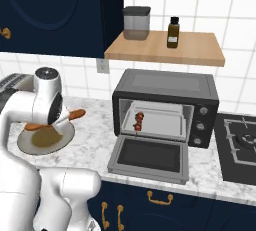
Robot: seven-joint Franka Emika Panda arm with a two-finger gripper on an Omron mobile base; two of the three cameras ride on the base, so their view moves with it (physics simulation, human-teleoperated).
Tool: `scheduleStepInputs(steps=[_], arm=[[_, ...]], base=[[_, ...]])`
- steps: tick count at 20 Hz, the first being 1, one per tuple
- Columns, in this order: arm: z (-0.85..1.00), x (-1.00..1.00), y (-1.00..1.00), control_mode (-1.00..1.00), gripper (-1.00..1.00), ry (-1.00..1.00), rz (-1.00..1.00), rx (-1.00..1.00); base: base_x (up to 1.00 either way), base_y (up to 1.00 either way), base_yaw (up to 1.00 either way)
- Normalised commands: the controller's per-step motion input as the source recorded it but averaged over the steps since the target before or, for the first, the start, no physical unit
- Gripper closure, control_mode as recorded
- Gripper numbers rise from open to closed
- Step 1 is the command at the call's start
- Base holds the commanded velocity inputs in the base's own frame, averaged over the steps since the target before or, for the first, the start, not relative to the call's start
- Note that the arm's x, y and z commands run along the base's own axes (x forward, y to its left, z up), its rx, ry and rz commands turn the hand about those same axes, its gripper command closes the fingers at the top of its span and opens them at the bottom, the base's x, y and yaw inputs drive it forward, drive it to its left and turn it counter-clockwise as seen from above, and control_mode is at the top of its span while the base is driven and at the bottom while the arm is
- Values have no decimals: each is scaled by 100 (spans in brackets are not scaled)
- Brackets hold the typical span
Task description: Pick up the kebab skewer and baguette bread, and place them inside the toaster oven. Close the toaster oven door and start by setting the timer.
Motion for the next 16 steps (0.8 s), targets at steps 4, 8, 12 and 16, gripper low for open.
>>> scheduleStepInputs(steps=[4, 8, 12, 16], arm=[[55, -68, -92, -100, 100, -1, -18, 13], [52, -40, -100, -100, 100, -5, -18, 5], [48, -19, -99, -100, 100, -18, -16, 0], [31, 12, -100, -100, 100, -1, -12, 1]], base=[[0, 0, 0], [0, 0, 0], [0, 0, 0], [0, 0, 0]])
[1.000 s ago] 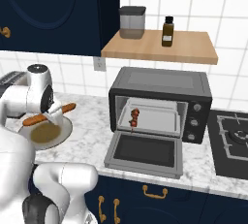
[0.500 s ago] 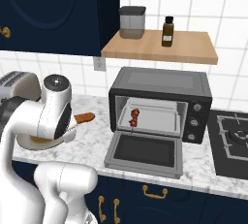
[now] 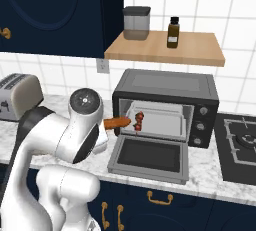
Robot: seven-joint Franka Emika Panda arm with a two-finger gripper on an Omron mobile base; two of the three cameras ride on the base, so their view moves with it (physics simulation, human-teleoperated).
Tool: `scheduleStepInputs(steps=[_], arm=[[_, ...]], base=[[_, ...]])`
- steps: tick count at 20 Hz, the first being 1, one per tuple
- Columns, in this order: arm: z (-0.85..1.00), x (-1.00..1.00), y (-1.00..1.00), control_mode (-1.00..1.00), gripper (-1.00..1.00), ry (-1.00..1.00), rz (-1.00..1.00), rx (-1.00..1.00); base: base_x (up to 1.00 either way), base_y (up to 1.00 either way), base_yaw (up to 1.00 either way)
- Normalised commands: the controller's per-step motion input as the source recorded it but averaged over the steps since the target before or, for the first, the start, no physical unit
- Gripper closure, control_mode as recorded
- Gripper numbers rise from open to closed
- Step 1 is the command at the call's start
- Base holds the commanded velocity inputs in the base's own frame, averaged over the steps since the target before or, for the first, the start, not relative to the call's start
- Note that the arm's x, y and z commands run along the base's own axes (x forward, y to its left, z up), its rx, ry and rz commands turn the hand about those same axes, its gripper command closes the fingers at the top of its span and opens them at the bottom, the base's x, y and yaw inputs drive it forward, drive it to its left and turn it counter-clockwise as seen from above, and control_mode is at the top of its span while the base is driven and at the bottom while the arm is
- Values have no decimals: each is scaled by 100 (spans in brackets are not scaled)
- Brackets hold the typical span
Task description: Pick up the kebab skewer and baguette bread, and place them inside the toaster oven. Close the toaster oven door and start by setting the timer.
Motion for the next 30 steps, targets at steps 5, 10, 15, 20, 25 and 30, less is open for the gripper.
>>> scheduleStepInputs(steps=[5, 10, 15, 20, 25, 30], arm=[[23, 9, -100, -100, 100, -1, -14, 11], [-5, 35, -98, -100, 100, -1, -15, 7], [-32, 93, -49, -100, 100, 1, 0, 7], [-38, 86, -6, -100, 100, 0, 0, 11], [-42, 47, -12, -100, 100, -7, 0, 14], [-44, 20, -8, -100, 100, -16, 0, 6]], base=[[0, 0, 0], [0, 0, 0], [0, 0, 0], [0, 0, 0], [0, 0, 0], [0, 0, 0]])
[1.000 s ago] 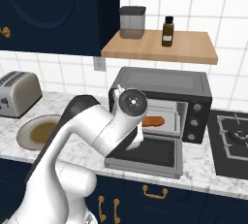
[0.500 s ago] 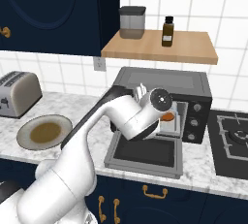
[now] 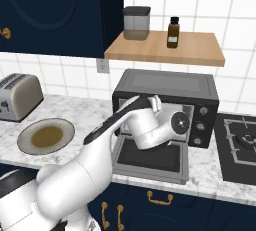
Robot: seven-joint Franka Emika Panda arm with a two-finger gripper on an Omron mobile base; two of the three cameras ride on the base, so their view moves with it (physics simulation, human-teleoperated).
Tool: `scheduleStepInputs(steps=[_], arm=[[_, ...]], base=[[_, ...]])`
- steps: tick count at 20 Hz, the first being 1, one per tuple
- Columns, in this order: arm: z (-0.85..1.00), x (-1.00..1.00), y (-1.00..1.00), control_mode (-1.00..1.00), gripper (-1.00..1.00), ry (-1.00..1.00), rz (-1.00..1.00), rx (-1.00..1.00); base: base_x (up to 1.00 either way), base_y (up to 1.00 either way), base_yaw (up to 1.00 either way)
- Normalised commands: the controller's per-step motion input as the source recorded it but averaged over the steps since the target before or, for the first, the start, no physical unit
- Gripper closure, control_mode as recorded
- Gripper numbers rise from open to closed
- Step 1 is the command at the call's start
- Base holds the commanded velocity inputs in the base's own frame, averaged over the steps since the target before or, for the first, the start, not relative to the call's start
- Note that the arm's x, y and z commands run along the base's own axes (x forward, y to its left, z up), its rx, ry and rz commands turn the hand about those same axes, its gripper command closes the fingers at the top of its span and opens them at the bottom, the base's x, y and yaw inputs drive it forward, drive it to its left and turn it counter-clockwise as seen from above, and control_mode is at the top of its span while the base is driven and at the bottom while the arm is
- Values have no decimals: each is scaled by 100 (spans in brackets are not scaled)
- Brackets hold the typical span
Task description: Pick up the kebab skewer and baguette bread, and place them inside the toaster oven. Close the toaster oven door and start by setting the timer.
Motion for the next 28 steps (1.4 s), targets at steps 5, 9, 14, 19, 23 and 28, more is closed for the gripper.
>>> scheduleStepInputs(steps=[5, 9, 14, 19, 23, 28], arm=[[-5, 23, -19, -100, 100, -2, 0, 0], [-2, 8, -10, -100, 100, 0, 0, 0], [-10, 19, -1, -100, 100, 0, 0, 0], [-22, 22, 0, -100, 100, 0, 0, 0], [-30, 8, 0, -100, 100, -1, 0, 0], [-5, 14, 0, -100, 100, -1, 0, 0]], base=[[0, 0, 0], [0, 0, 0], [0, 0, 0], [0, 0, 0], [0, 0, 0], [0, 0, 0]])
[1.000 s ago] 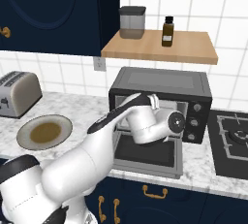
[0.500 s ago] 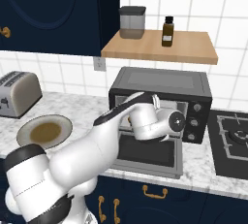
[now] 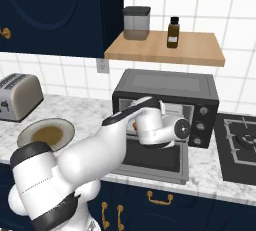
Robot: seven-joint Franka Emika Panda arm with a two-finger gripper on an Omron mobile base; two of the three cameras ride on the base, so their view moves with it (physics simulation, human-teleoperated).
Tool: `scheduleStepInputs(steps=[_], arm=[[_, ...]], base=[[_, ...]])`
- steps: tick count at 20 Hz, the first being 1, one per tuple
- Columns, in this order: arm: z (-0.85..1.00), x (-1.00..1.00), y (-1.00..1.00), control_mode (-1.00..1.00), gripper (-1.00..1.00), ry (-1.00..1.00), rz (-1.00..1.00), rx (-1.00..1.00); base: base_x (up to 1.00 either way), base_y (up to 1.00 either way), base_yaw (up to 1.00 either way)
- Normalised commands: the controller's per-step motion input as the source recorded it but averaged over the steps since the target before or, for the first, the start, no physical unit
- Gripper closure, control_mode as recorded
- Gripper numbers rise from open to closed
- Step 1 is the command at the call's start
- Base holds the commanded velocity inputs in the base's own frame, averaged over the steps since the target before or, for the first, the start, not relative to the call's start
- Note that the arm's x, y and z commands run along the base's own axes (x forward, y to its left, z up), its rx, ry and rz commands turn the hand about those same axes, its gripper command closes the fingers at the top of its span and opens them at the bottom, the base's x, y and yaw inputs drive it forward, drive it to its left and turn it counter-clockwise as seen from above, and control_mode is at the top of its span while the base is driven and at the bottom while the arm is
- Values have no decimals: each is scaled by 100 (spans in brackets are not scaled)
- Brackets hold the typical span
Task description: Pick up the kebab skewer and baguette bread, and place them inside the toaster oven. Close the toaster oven door and start by setting the timer.
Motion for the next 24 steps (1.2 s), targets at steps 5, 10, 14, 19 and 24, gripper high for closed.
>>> scheduleStepInputs(steps=[5, 10, 14, 19, 24], arm=[[0, 14, 0, -100, 100, -2, 0, 0], [-10, 11, 0, -100, 100, -6, 0, 0], [-18, 11, 0, -100, 100, -8, 0, 0], [-14, 3, 0, -100, 100, -1, 0, 0], [-8, -3, 0, -100, 100, 0, 0, 0]], base=[[0, 0, 0], [0, 0, 0], [0, 0, 0], [0, 0, 0], [0, 0, 0]])
